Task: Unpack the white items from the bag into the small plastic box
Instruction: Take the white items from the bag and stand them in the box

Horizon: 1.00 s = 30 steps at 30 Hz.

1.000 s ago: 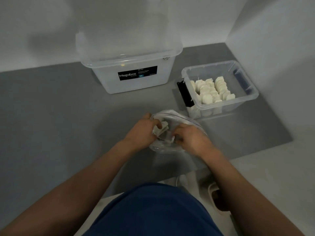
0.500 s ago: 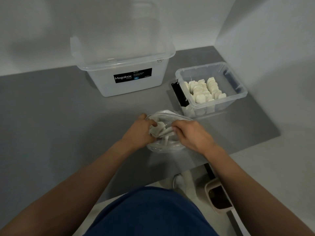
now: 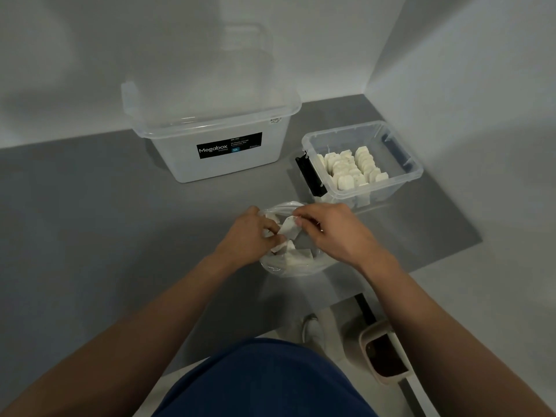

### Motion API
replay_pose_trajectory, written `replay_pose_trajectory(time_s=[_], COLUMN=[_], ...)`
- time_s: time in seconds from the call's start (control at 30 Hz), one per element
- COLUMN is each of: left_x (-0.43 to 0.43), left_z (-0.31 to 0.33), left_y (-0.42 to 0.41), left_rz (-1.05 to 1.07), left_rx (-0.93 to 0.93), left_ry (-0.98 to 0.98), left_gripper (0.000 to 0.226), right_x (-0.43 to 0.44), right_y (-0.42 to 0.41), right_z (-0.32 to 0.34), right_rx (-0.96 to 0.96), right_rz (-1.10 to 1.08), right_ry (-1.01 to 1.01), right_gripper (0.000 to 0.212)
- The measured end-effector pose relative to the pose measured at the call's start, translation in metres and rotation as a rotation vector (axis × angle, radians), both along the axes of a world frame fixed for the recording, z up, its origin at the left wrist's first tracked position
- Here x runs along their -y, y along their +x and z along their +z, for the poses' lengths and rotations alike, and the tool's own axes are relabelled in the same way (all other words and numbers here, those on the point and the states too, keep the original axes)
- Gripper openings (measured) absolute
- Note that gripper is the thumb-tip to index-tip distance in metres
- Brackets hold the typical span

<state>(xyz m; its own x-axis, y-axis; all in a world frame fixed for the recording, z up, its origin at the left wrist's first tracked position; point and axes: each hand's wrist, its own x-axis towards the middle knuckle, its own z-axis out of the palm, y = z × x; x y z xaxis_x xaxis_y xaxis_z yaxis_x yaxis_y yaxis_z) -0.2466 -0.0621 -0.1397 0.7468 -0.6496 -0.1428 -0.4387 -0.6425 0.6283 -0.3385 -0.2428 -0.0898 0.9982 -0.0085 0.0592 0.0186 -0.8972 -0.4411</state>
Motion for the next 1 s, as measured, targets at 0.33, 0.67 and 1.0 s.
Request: replay_pose_trajectory(time_s=[0.33, 0.67, 1.0], left_x=[0.005, 0.019, 0.016], left_z=[0.006, -0.004, -0.003], left_y=[-0.006, -0.011, -0.015], left_rz=[0.071, 0.292, 0.312], left_rx=[-0.014, -0.096, -0.102], left_ry=[-0.002, -0.074, -0.001], left_gripper=[0.034, 0.042, 0.047], right_x=[0.045, 0.151, 0.176], right_y=[-0.001, 0.057, 0.105], right_z=[0.053, 0.076, 0.003], right_rx=[0.175, 0.085, -0.425], right_rz=[0.052, -0.096, 0.05], right_ry=[-0.157, -0.133, -0.317], right_gripper=[0.025, 0.012, 0.008])
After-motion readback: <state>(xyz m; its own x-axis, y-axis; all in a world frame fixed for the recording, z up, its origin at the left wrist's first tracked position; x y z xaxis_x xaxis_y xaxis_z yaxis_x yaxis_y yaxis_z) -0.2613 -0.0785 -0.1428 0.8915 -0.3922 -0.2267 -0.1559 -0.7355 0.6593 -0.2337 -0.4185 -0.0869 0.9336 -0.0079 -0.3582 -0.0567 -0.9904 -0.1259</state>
